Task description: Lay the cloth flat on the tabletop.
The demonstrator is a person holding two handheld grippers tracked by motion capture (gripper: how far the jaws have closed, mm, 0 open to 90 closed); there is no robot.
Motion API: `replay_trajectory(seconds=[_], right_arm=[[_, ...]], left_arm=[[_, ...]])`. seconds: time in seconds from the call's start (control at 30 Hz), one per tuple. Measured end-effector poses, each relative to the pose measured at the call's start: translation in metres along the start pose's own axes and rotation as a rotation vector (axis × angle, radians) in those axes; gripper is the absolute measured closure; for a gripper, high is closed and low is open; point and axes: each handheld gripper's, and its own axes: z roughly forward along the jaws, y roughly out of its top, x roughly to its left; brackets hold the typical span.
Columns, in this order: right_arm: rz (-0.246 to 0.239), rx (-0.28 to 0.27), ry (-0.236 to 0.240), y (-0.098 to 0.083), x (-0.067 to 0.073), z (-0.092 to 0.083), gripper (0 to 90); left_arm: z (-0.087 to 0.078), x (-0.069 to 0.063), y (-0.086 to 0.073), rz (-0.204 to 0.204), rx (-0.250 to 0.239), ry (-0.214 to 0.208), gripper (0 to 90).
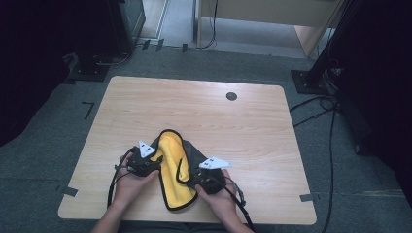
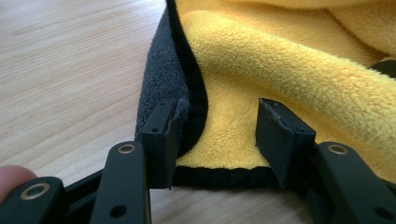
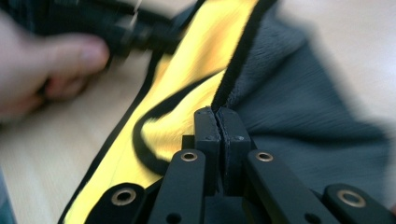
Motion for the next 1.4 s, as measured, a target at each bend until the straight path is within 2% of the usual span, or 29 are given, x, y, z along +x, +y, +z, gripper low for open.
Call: replay_trajectory(seconds=[0.07, 0.1, 0.13, 0.17, 0.2, 0.23, 0.3, 0.37, 0.4, 0.43, 0.47, 0.53, 0.57, 0.6, 0.67, 0.77, 0.87, 0.9, 0.93, 1.0, 1.07, 1.1, 1.13, 1.2, 1.27, 1.3, 1.33, 1.37, 1.4], right_arm=[[0.007, -0.045, -0.039, 0.013, -0.015, -0.012, 88.4], [0.007, -0.045, -0.039, 0.013, -0.015, -0.012, 88.4], [-0.016, -0.083, -0.103, 0.027, -0.032, -0.022, 88.5], [-0.016, -0.083, -0.103, 0.027, -0.032, -0.022, 88.5], [-0.025, -0.099, -0.140, 0.034, -0.041, -0.025, 88.5], [-0.022, -0.107, -0.204, 0.050, -0.065, -0.028, 88.5], [-0.028, -0.107, -0.227, 0.055, -0.073, -0.027, 88.5], [-0.013, -0.092, -0.244, 0.067, -0.095, -0.022, 88.4], [-0.027, -0.070, -0.279, 0.076, -0.113, -0.012, 88.0], [-0.027, -0.070, -0.279, 0.076, -0.113, -0.012, 88.0], [-0.018, -0.047, -0.294, 0.080, -0.130, 0.001, 86.7], [0.008, -0.043, -0.351, 0.080, -0.144, 0.008, 84.6], [0.008, -0.043, -0.351, 0.080, -0.144, 0.008, 84.6], [0.068, -0.072, -0.387, 0.080, -0.154, 0.007, 81.7], [0.112, -0.087, -0.387, 0.079, -0.159, 0.004, 79.4], [0.093, -0.085, -0.346, 0.076, -0.153, 0.000, 74.7], [0.078, -0.079, -0.318, 0.075, -0.147, -0.001, 71.2], [0.095, -0.085, -0.258, 0.076, -0.142, -0.001, 65.0], [0.109, -0.085, -0.239, 0.076, -0.140, 0.000, 62.3], [0.118, -0.081, -0.228, 0.077, -0.138, 0.002, 59.6], [0.145, -0.072, -0.215, 0.075, -0.122, 0.004, 56.3], [0.145, -0.072, -0.215, 0.075, -0.122, 0.004, 56.3], [0.126, -0.082, -0.129, 0.071, -0.099, 0.001, 55.7], [0.079, -0.074, -0.080, 0.065, -0.077, 0.001, 55.8], [0.036, -0.046, -0.026, 0.059, -0.051, 0.003, 56.1], [0.036, -0.046, -0.026, 0.059, -0.051, 0.003, 56.1], [0.022, -0.034, -0.001, 0.056, -0.040, 0.005, 56.1], [-0.019, -0.002, 0.052, 0.049, -0.019, 0.010, 55.3], [-0.046, 0.016, 0.065, 0.045, -0.009, 0.013, 54.5]], left_arm=[[0.002, 0.006, 0.001, -0.018, 0.001, 0.015, 49.9], [0.002, 0.006, 0.001, -0.018, 0.001, 0.015, 50.1], [0.004, 0.012, 0.005, -0.017, 0.008, 0.039, 50.0], [0.004, 0.012, 0.005, -0.017, 0.008, 0.039, 49.7], [0.006, 0.015, 0.007, -0.023, 0.011, 0.058, 49.7], [0.010, 0.023, 0.010, -0.052, 0.008, 0.089, 49.4], [0.012, 0.026, 0.012, -0.068, 0.010, 0.097, 49.3], [0.016, 0.030, 0.015, -0.061, 0.010, 0.130, 48.9], [0.017, 0.031, 0.017, -0.066, 0.012, 0.138, 49.1], [0.019, 0.033, 0.018, -0.068, 0.014, 0.141, 49.1], [0.021, 0.034, 0.020, -0.072, 0.011, 0.149, 49.0], [0.024, 0.038, 0.023, -0.079, 0.015, 0.164, 48.8], [0.024, 0.038, 0.023, -0.079, 0.015, 0.164, 48.5], [0.026, 0.042, 0.025, -0.088, 0.013, 0.174, 48.1], [0.028, 0.044, 0.026, -0.095, 0.010, 0.177, 47.4], [0.025, 0.048, 0.027, -0.118, 0.012, 0.166, 47.2], [0.018, 0.046, 0.026, -0.145, -0.018, 0.147, 48.5], [0.014, 0.046, 0.026, -0.157, -0.034, 0.144, 49.5], [0.006, 0.048, 0.025, -0.191, -0.059, 0.142, 50.1], [0.002, 0.049, 0.025, -0.207, -0.072, 0.147, 50.5], [-0.007, 0.051, 0.023, -0.223, -0.085, 0.141, 51.1], [-0.013, 0.049, 0.021, -0.241, -0.089, 0.117, 51.1], [-0.019, 0.042, 0.014, -0.236, -0.092, 0.065, 50.2], [-0.022, 0.028, 0.006, -0.182, -0.068, 0.029, 48.7], [-0.022, 0.018, 0.002, -0.165, -0.050, 0.001, 47.5], [-0.022, 0.018, 0.002, -0.165, -0.050, 0.001, 46.7], [-0.022, 0.014, 0.002, -0.157, -0.045, -0.008, 46.7], [-0.023, 0.004, 0.000, -0.139, -0.033, -0.021, 45.6], [-0.023, -0.001, -0.001, -0.118, -0.027, -0.018, 45.0]])
